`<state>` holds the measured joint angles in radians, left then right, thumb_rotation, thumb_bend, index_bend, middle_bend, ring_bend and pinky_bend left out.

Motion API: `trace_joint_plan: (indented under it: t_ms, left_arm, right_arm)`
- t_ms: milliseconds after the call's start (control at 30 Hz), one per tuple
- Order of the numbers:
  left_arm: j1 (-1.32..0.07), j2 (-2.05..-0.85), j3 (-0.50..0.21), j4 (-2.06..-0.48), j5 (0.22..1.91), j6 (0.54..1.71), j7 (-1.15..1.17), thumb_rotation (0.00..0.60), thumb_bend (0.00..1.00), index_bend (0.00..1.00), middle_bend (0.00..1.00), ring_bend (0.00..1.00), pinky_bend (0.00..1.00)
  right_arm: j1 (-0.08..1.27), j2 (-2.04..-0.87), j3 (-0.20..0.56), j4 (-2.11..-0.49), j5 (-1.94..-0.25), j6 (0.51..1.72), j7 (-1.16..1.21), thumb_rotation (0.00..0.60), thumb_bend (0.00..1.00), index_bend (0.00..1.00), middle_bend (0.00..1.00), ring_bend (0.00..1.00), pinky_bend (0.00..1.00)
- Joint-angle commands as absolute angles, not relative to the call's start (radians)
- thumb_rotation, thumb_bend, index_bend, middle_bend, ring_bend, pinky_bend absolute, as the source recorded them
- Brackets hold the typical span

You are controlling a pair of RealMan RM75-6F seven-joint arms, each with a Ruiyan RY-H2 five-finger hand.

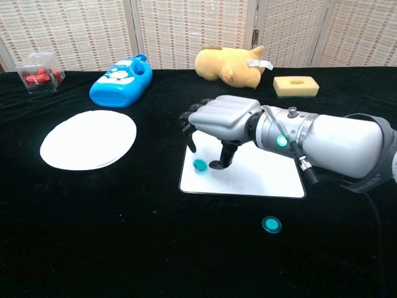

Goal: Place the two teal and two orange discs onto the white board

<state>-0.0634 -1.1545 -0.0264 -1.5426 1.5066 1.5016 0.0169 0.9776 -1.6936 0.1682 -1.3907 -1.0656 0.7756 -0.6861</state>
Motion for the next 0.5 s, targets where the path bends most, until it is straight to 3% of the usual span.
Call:
trace_joint_plan:
  t_ms: [33, 200, 367, 500]
  left_arm:
    - [-0.063, -1.155, -0.026, -1.541, 1.506, 1.502, 0.016, 0.600, 0.13, 0.02, 0.00, 0.08, 0.00]
    - [-0.063, -1.157, -0.026, -1.538, 1.509, 1.502, 0.012, 0.600, 0.13, 0.02, 0.00, 0.08, 0.00]
    - [-0.066, -1.157, -0.028, -1.536, 1.509, 1.501, 0.009, 0.600, 0.13, 0.02, 0.00, 0.08, 0.00]
    - [-0.068, -1.155, -0.029, -1.543, 1.519, 1.508, 0.010, 0.600, 0.13, 0.02, 0.00, 0.08, 0.00]
  right_arm:
    - [0.981, -1.688, 0.160, -1.396, -1.048, 0.776, -0.688, 0.600, 0.24, 0.17, 0.02, 0.00, 0.00]
    - [0.935, -1.616, 0.129, -1.496, -1.119, 0.834, -0.623, 0.600, 0.24, 0.13, 0.02, 0.00, 0.00]
    - [0.845, -1.490, 0.039, -1.609, -1.308, 0.932, -0.507, 0.600, 0.24, 0.29, 0.04, 0.00, 0.00]
    - [0.781, -1.423, -0.048, -1.641, -1.440, 0.999, -0.434, 0.600, 0.24, 0.34, 0.05, 0.00, 0.00]
